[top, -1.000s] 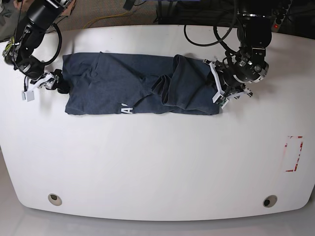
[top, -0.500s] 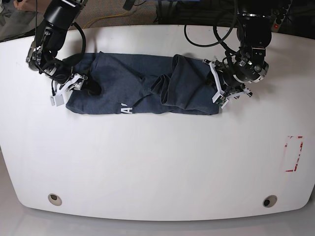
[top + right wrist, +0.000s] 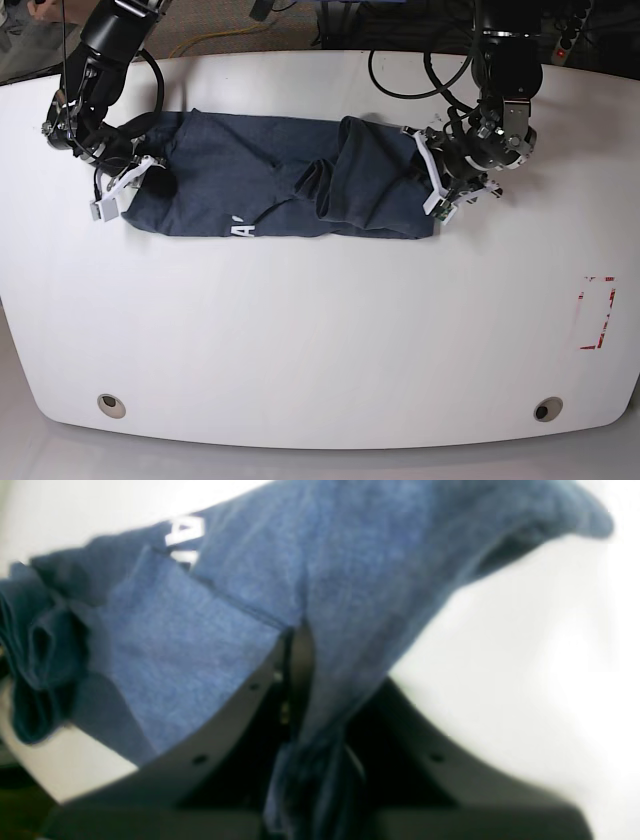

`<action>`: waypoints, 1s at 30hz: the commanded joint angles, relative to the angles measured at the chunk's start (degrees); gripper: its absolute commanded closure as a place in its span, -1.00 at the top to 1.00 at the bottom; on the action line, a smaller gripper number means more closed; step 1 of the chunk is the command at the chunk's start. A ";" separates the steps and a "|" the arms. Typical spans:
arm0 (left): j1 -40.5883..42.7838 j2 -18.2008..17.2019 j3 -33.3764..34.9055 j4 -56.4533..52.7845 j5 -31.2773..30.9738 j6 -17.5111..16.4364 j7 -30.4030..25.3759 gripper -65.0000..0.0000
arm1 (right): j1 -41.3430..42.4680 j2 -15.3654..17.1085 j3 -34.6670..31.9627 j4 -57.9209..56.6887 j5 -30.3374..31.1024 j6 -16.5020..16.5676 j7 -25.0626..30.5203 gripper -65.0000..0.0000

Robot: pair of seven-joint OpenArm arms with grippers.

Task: Fold the T-shirt properly
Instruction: 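Fold the strip in half, bringing the left gripper over to the right gripper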

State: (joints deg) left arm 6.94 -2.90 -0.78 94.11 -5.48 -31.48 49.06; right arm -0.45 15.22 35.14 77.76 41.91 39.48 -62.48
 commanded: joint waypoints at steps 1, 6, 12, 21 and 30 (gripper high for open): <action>-0.74 1.62 0.38 -0.08 -0.11 -0.30 1.36 -0.20 | 0.93 4.07 0.51 5.98 0.42 0.52 -0.51 -1.00; -3.47 3.99 8.56 -3.16 -0.11 1.46 1.36 -0.20 | 1.37 9.00 0.51 11.25 0.07 0.52 -2.88 -1.00; -7.07 8.65 16.91 -11.16 -0.72 9.90 0.92 -0.20 | 1.46 12.07 0.43 18.29 0.42 0.52 -6.14 -1.00; -9.45 11.90 17.79 -16.00 -2.13 10.87 0.92 -0.20 | 1.02 7.15 -0.01 27.25 0.95 0.52 -11.32 -1.00; -11.47 11.90 24.47 -18.54 -7.58 11.05 -1.28 -0.20 | -0.83 0.38 -4.06 27.61 7.80 0.52 -11.50 -1.00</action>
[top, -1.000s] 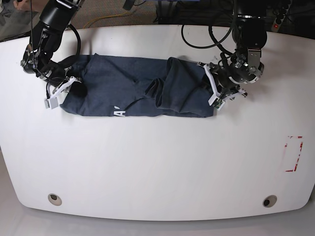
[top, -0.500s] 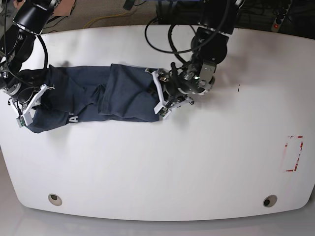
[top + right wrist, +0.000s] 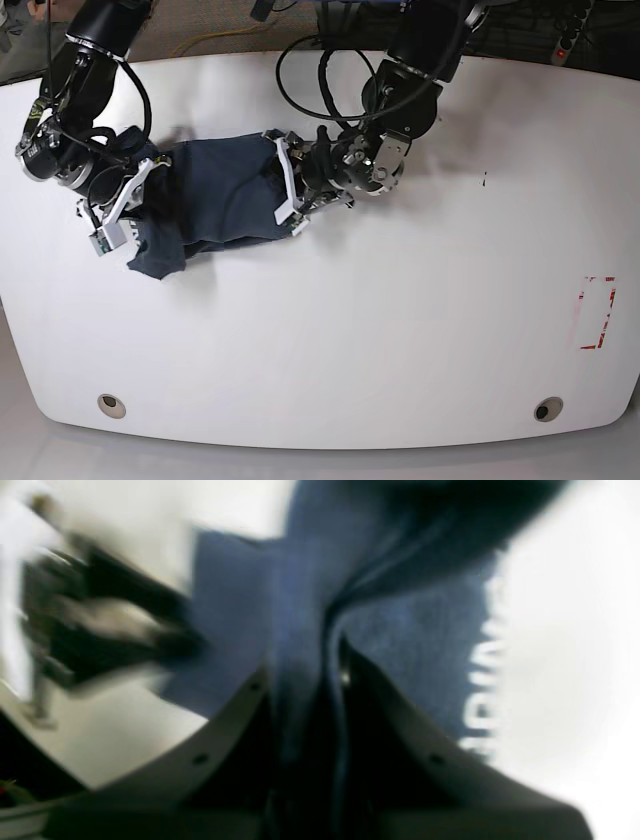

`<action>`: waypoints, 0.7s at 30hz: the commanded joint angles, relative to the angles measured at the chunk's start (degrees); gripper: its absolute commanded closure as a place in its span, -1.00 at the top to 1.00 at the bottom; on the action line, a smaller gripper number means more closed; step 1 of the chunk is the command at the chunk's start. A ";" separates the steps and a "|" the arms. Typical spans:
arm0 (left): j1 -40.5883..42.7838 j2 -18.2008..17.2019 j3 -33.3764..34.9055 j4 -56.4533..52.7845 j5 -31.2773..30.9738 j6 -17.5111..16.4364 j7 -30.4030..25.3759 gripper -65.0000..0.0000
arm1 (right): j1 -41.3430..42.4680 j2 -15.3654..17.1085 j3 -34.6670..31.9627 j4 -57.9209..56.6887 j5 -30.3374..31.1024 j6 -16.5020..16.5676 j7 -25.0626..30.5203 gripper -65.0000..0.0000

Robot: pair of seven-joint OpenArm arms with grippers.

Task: Fold the T-shirt properly
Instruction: 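Fold the strip in half, bringing the left gripper over to the right gripper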

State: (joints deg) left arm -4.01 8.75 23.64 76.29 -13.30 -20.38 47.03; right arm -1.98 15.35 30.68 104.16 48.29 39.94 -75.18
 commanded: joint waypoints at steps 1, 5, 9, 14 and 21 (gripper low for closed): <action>-0.52 0.25 0.05 -1.26 0.16 -0.06 0.76 -0.20 | 0.62 -0.63 0.40 1.20 1.77 0.06 1.20 -1.00; -1.92 0.25 -0.12 -2.75 0.16 -0.06 0.40 -0.20 | 0.53 -5.29 0.22 0.94 2.30 0.06 1.20 -1.00; -2.10 0.25 -0.21 -2.75 -0.11 -0.06 0.58 -0.20 | 0.53 -6.78 -1.53 0.32 1.51 0.06 1.99 -1.00; -2.27 0.25 -0.21 -2.75 -0.19 -0.15 0.58 -0.20 | 0.79 -6.87 -7.51 -0.47 -4.82 0.06 5.51 -0.55; -2.45 0.25 -2.41 -2.67 -0.37 -0.41 0.32 -0.20 | 0.70 -6.43 -12.17 -0.12 -14.05 0.06 8.50 0.67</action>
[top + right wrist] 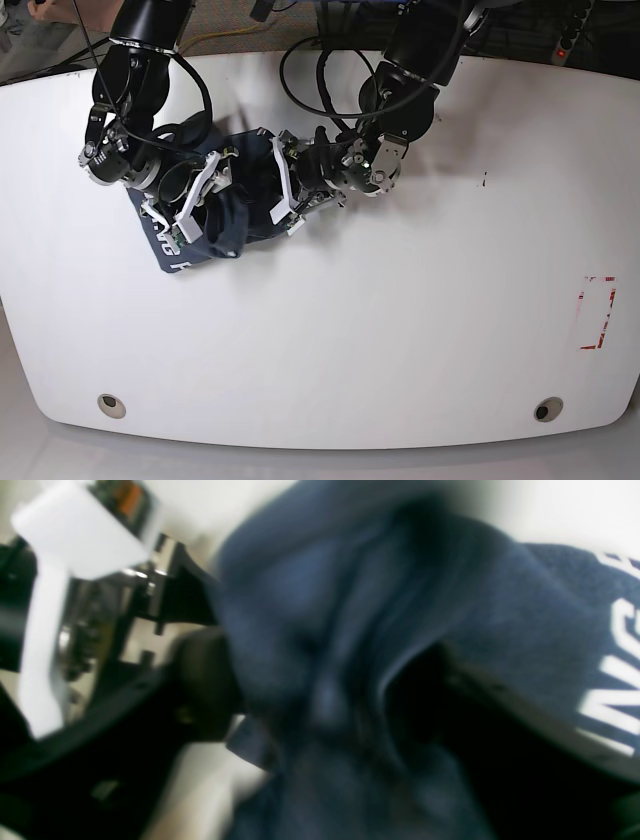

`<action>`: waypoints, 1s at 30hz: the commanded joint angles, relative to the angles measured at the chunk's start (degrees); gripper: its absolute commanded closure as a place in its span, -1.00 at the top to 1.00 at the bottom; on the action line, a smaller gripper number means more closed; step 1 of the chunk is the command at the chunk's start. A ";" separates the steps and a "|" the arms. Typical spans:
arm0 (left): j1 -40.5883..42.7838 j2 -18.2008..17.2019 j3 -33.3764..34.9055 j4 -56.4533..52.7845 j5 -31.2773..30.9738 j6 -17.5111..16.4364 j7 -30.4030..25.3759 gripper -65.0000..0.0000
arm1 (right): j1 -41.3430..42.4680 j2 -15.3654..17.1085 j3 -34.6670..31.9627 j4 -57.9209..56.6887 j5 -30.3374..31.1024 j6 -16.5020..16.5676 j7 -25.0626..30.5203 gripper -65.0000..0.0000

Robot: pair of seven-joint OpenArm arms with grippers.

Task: Fold the T-shirt properly
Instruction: 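Fold the strip in half, bringing the left gripper over to the right gripper, then press the folded bundle flat with both grippers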

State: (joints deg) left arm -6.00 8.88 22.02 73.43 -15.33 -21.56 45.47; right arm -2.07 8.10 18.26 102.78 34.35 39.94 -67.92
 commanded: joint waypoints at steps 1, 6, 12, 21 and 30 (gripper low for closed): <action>-0.46 0.12 -1.58 0.81 1.66 0.77 1.69 -0.20 | 0.79 0.83 0.16 1.26 0.07 0.06 1.24 0.74; 0.33 0.12 -4.92 6.00 1.66 0.77 -1.91 -0.20 | 0.70 0.65 0.16 3.72 3.76 0.06 1.24 0.77; 2.44 0.12 -13.27 15.23 1.66 0.77 -1.91 -0.20 | 0.44 0.83 2.00 6.89 6.49 0.06 1.06 0.77; 4.02 -7.79 -20.22 25.25 1.66 0.77 -1.83 -0.20 | -0.18 2.50 10.09 3.20 6.40 0.06 1.50 0.77; 3.93 -12.97 -9.41 27.63 1.84 0.77 -1.83 -0.20 | 10.81 8.91 13.08 -16.06 6.40 0.06 6.78 0.10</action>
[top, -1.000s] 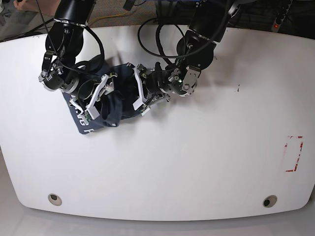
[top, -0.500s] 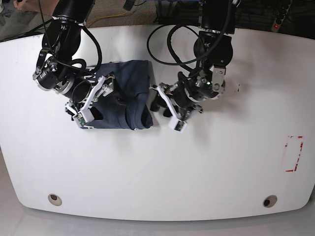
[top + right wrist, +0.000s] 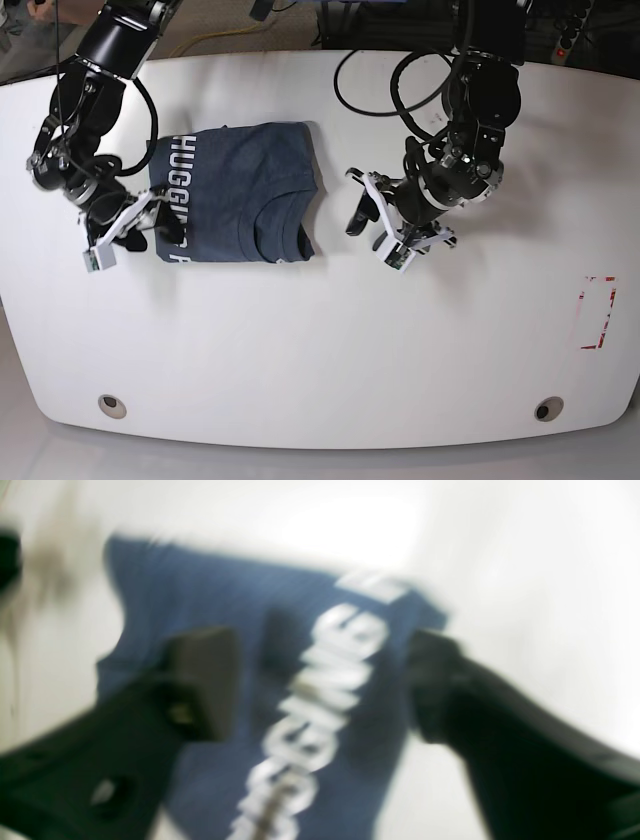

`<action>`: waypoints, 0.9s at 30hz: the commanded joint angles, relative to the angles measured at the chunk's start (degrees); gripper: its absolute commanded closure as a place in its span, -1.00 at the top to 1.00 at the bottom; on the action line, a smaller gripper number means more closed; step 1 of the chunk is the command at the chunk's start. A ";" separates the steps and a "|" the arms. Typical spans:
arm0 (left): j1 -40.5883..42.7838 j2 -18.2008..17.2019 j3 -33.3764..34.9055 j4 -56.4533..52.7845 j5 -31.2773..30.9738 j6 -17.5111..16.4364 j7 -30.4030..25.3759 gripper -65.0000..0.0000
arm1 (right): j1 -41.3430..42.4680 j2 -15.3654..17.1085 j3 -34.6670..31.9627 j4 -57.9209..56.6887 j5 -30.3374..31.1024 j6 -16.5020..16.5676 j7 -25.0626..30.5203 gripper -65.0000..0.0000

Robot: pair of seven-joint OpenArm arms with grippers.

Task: Fold the T-shirt properly
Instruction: 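Press the folded bundle flat with both grippers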

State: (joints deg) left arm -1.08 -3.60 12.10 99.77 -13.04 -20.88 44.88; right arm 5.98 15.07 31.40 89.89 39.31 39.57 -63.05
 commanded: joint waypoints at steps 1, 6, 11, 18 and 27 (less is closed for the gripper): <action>-0.98 -0.67 1.84 1.46 -0.46 0.09 -1.23 -0.20 | 4.18 3.17 -0.14 -5.71 1.44 0.43 2.43 -0.03; 0.42 -0.49 5.97 2.26 -0.46 0.09 -1.23 -0.21 | 12.18 8.18 -4.10 -19.34 -0.67 0.43 6.65 -0.30; 0.77 -0.05 7.81 2.26 -0.46 0.09 -1.32 -0.21 | 17.01 11.08 -13.33 -29.62 -11.40 0.43 15.62 -0.26; 2.36 1.00 6.41 2.34 -0.46 0.09 -1.41 -0.21 | 12.62 10.73 -15.79 -29.71 -19.31 0.43 17.20 -0.27; 2.27 0.83 2.45 3.75 -0.54 0.09 -1.41 -0.20 | -5.23 0.80 -15.35 5.63 -19.75 0.43 2.34 -0.27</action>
State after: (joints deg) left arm 2.17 -3.03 15.07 101.34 -12.95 -20.56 44.77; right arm 1.06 16.64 15.77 88.68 18.59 39.81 -60.25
